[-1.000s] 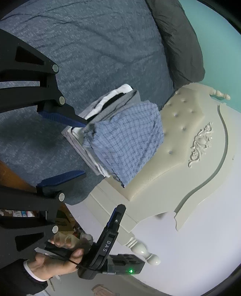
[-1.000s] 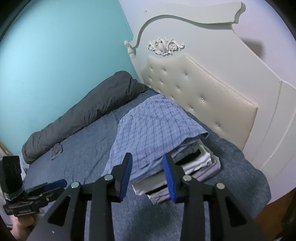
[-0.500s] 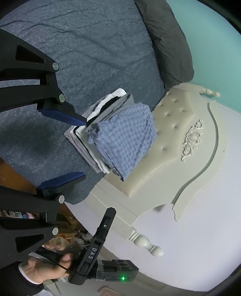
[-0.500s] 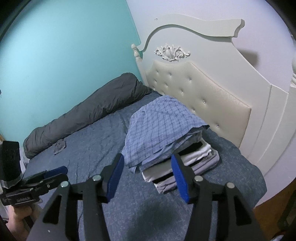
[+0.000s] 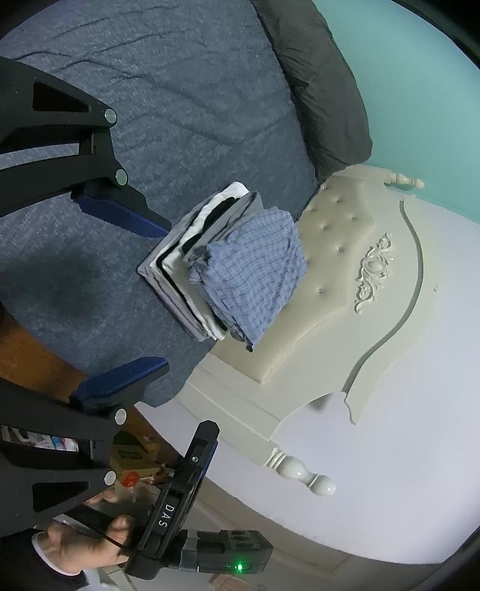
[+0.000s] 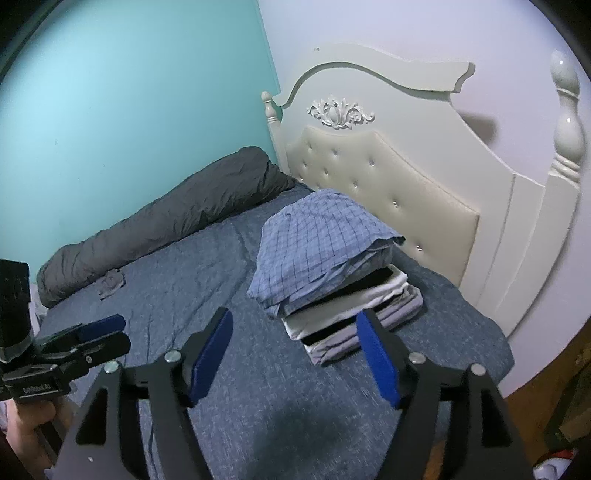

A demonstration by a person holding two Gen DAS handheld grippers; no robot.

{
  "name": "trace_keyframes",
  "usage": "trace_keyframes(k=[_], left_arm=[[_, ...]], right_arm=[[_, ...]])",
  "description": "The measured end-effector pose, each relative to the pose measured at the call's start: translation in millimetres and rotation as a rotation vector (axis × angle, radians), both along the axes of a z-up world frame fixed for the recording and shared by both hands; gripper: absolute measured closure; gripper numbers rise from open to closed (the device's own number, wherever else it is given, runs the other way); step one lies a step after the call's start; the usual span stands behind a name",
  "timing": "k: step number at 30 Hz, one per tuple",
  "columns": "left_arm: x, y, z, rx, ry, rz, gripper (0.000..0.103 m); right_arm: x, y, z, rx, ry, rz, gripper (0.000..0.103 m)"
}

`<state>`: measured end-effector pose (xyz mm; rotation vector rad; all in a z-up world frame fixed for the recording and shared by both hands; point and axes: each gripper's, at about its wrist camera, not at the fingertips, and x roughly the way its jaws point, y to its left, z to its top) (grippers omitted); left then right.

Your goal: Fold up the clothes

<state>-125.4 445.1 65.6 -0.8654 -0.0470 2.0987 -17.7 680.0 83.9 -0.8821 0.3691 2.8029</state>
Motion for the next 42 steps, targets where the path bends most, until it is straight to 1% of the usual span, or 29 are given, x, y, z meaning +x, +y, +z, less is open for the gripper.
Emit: trace_keyframes(k=[4, 11, 13, 17, 22, 23, 25, 27, 32, 38, 42], left_arm=[[12, -8, 1, -0.004, 0.014, -0.004, 0.032], [29, -21, -2, -0.011, 0.025, -0.004, 0.029], [34, -26, -3, -0.008, 0.029, 0.000, 0.016], [42, -35, -5, 0.000, 0.035, 0.007, 0.014], [50, -45, -5, -0.004, 0.052, 0.011, 0.013], [51, -47, -6, -0.007, 0.057, 0.015, 0.013], [53, -50, -6, -0.012, 0.067, 0.026, 0.010], [55, -56, -7, -0.007, 0.069, 0.036, 0.008], [62, -62, -10, -0.017, 0.084, 0.040, 0.007], [73, -66, -11, -0.022, 0.106, 0.045, 0.002], [79, -68, -11, -0.024, 0.119, 0.061, 0.000]], right_arm=[[17, -12, -1, 0.025, 0.006, -0.034, 0.028], [39, -29, -12, 0.021, -0.008, -0.062, 0.026], [44, -35, -13, 0.037, -0.005, -0.067, 0.025], [53, -43, -18, 0.029, -0.002, -0.080, 0.022], [63, -56, -22, 0.063, 0.003, -0.098, 0.020], [65, -58, -23, 0.062, 0.004, -0.101, 0.019], [68, -62, -24, 0.064, 0.005, -0.103, 0.011], [73, -67, -25, 0.072, 0.011, -0.102, 0.006], [81, -75, -28, 0.085, 0.021, -0.099, 0.004], [90, -84, -29, 0.117, 0.032, -0.107, 0.003], [97, -90, -30, 0.115, 0.034, -0.100, 0.003]])
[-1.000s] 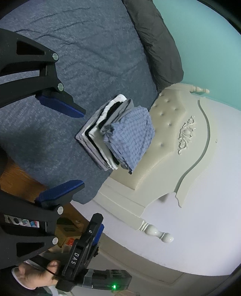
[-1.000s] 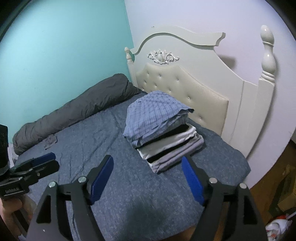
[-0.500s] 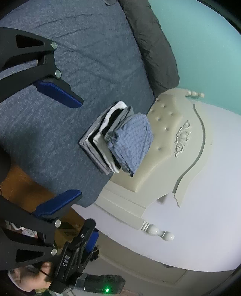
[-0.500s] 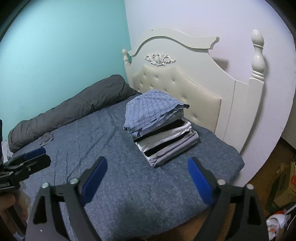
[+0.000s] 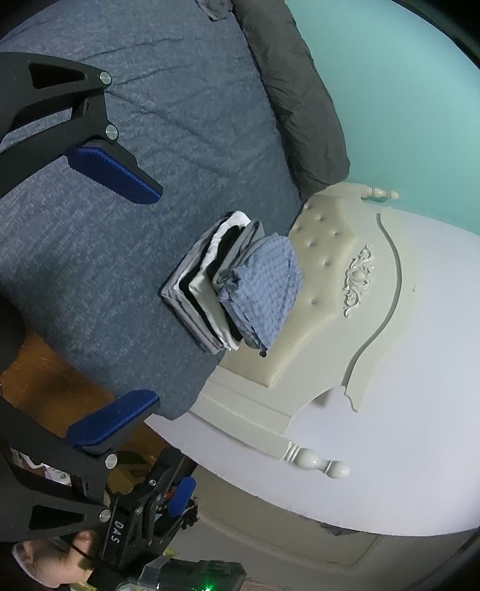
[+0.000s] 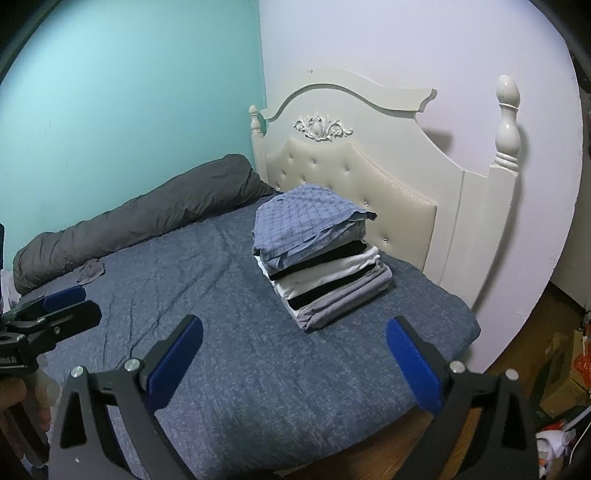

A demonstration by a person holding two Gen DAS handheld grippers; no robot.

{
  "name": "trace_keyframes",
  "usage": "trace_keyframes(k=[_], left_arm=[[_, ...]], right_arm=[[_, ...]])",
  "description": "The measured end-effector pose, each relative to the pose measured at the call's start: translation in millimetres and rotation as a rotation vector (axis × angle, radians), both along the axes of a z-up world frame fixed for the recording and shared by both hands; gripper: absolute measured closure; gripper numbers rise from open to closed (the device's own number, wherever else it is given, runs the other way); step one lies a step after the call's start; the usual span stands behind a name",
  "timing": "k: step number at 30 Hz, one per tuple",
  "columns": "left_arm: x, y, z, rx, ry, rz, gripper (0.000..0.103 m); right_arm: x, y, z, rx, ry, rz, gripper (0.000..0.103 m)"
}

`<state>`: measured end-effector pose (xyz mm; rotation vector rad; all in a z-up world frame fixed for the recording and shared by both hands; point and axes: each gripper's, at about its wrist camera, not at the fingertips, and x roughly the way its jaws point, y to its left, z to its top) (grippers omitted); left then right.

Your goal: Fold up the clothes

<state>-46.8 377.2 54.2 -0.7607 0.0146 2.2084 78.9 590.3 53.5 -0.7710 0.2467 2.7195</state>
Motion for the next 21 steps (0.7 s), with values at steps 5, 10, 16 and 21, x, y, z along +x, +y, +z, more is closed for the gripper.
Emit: trace_keyframes(k=[5, 10, 16, 21], left_arm=[[9, -1, 0, -0.024, 0.029, 0.008, 0.000], [17, -3, -3, -0.036, 0.041, 0.019, 0.000], [22, -9, -7, -0.053, 0.049, 0.042, 0.000], [27, -14, -9, -0.056, 0.050, 0.044, 0.000]], right_arm=[[7, -4, -3, -0.003, -0.001, 0.003, 0.002], [14, -9, -6, -0.004, -0.004, 0.003, 0.002], [22, -16, -12, -0.004, -0.008, 0.007, 0.002], [27, -19, -18, -0.012, -0.011, 0.008, 0.002]])
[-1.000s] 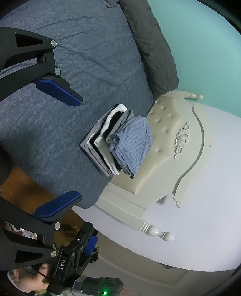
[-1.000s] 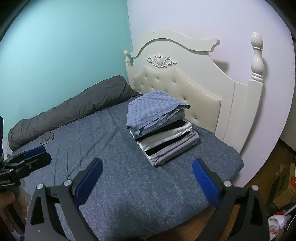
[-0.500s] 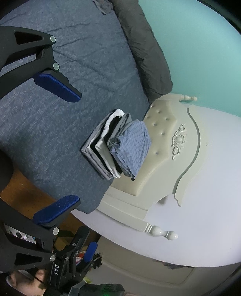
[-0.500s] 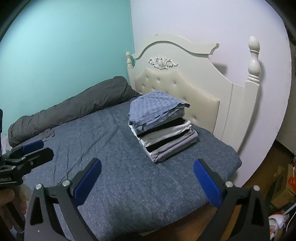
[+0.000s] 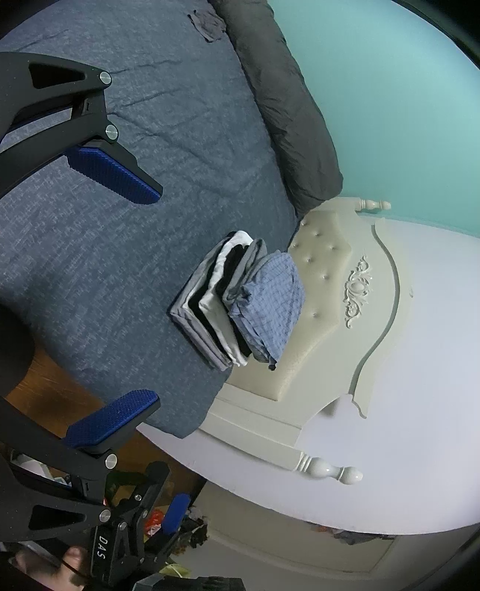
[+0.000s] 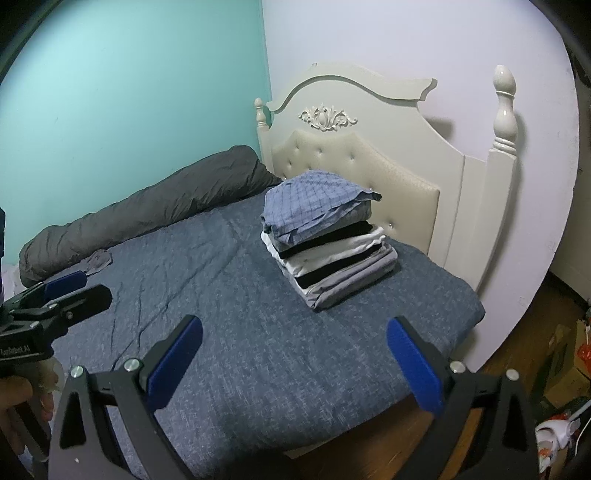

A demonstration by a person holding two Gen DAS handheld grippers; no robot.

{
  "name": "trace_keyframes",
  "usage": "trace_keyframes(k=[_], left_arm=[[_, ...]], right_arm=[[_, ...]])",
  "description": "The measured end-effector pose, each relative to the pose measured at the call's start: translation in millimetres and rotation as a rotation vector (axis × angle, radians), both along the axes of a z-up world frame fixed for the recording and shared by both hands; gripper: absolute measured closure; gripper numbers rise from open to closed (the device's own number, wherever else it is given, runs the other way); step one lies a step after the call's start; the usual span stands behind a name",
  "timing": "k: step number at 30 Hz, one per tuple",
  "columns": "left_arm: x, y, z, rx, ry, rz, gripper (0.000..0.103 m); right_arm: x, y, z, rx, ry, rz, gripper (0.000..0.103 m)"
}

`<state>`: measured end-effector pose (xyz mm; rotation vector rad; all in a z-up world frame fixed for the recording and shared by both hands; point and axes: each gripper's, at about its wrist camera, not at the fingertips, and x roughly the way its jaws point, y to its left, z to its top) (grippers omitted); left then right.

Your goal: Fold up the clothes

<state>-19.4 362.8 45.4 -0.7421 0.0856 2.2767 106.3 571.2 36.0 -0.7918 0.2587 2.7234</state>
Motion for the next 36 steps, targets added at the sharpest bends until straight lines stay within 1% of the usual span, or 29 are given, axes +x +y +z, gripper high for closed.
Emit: trace_keyframes(k=[5, 10, 14, 23, 27, 36], left_arm=[[5, -6, -4, 0.006, -0.003, 0.001, 0.000], [15, -5, -7, -0.021, 0.020, -0.006, 0.000], [21, -6, -10, -0.021, 0.015, -0.009, 0.000], [35, -8, -9, -0.030, 0.060, 0.015, 0.000], [37, -10, -9, -0.026, 0.058, 0.028, 0.000], [37, -13, -10, -0.012, 0.045, 0.024, 0.000]], right_arm=[[4, 0, -3, 0.000, 0.006, 0.000, 0.002], [9, -4, -7, 0.014, 0.007, -0.005, 0.002], [12, -4, -9, 0.016, 0.008, -0.005, 0.002], [17, -3, -12, 0.023, 0.008, -0.012, 0.002], [19, -1, -13, 0.021, 0.011, -0.019, 0.002], [23, -6, -14, 0.022, 0.018, -0.020, 0.002]])
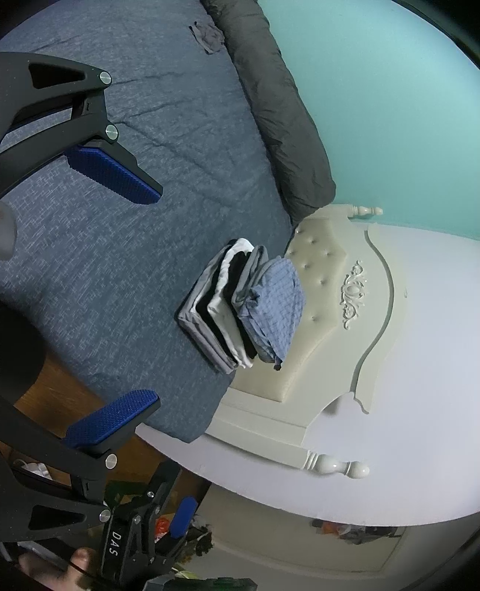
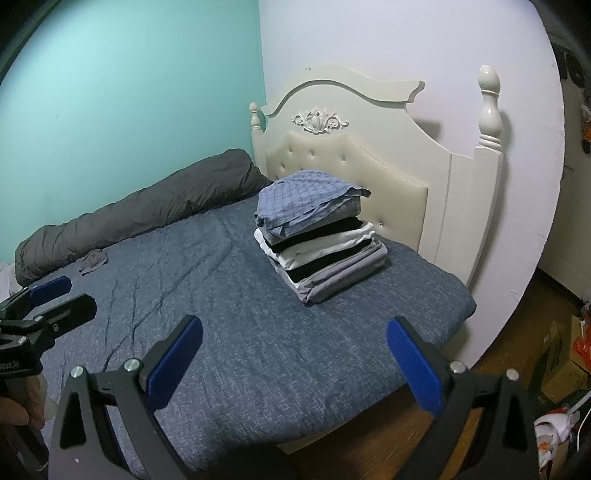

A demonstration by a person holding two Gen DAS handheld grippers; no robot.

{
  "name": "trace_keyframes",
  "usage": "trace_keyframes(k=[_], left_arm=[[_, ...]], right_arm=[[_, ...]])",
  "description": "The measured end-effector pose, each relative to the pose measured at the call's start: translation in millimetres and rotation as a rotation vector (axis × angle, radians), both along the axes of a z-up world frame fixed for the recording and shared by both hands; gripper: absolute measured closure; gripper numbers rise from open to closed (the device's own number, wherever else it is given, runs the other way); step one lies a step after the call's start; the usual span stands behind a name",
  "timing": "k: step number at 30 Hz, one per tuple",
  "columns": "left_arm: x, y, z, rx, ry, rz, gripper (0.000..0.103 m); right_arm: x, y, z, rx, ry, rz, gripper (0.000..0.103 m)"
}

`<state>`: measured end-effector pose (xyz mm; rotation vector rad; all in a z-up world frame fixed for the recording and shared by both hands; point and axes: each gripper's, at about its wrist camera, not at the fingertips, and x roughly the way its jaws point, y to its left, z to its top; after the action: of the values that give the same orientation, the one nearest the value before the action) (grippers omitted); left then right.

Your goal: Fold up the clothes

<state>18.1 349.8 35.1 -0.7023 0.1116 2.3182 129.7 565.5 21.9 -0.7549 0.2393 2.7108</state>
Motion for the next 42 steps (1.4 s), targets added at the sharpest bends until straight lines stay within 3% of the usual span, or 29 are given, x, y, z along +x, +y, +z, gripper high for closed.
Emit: trace_keyframes(k=[42], left_arm=[[0, 4, -11, -0.006, -0.046, -0.025, 0.001]], right_arm=[[-1, -1, -5, -0.013, -0.001, -0.001, 0.002]])
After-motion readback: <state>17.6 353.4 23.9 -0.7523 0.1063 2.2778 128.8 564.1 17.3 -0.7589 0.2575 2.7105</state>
